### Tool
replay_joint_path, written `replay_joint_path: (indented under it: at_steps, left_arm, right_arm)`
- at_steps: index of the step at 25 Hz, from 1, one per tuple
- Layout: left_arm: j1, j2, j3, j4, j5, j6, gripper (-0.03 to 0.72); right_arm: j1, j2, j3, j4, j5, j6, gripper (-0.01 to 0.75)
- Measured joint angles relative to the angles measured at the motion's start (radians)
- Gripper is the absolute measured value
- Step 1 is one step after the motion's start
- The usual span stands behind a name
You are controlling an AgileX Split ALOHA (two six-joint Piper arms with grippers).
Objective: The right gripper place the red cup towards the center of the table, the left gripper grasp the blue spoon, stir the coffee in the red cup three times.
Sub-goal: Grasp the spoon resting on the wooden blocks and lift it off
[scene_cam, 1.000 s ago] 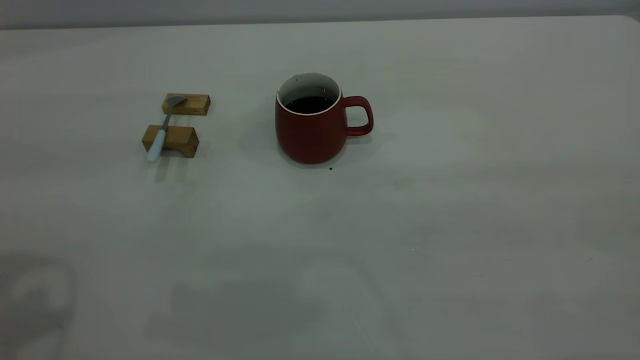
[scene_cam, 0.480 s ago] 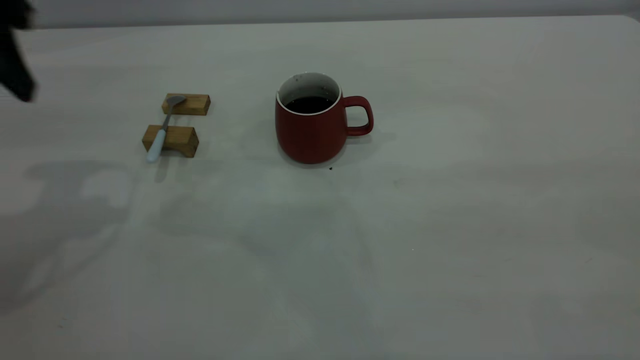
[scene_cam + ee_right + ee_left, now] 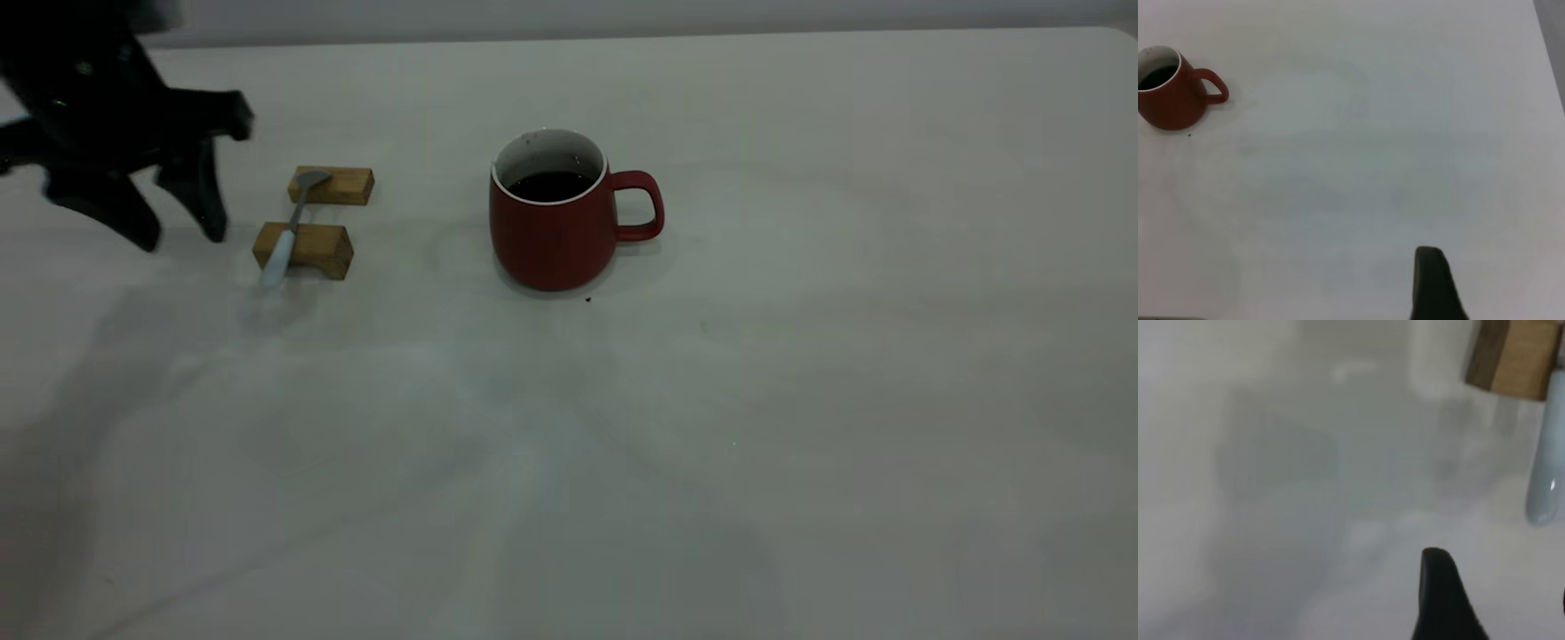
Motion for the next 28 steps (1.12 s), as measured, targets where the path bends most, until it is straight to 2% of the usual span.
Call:
replay_joint_path:
  at_steps: [7, 19, 28]
  left_arm:
    - [-0.049, 0.092, -0.101, -0.010, 0.019, 0.000, 0.496]
    - [-0.050, 0.185, -0.157, -0.011, 0.061, -0.003, 0.498]
    - [-0.050, 0.253, -0.198, -0.013, 0.046, -0.005, 0.498]
  right_arm:
    - [0.000, 0.000, 0.000, 0.000, 0.000, 0.000, 0.478]
    - [0.000, 0.000, 0.000, 0.000, 0.000, 0.000, 0.418]
    - [0.000, 0.000, 0.000, 0.000, 0.000, 0.000, 0.386]
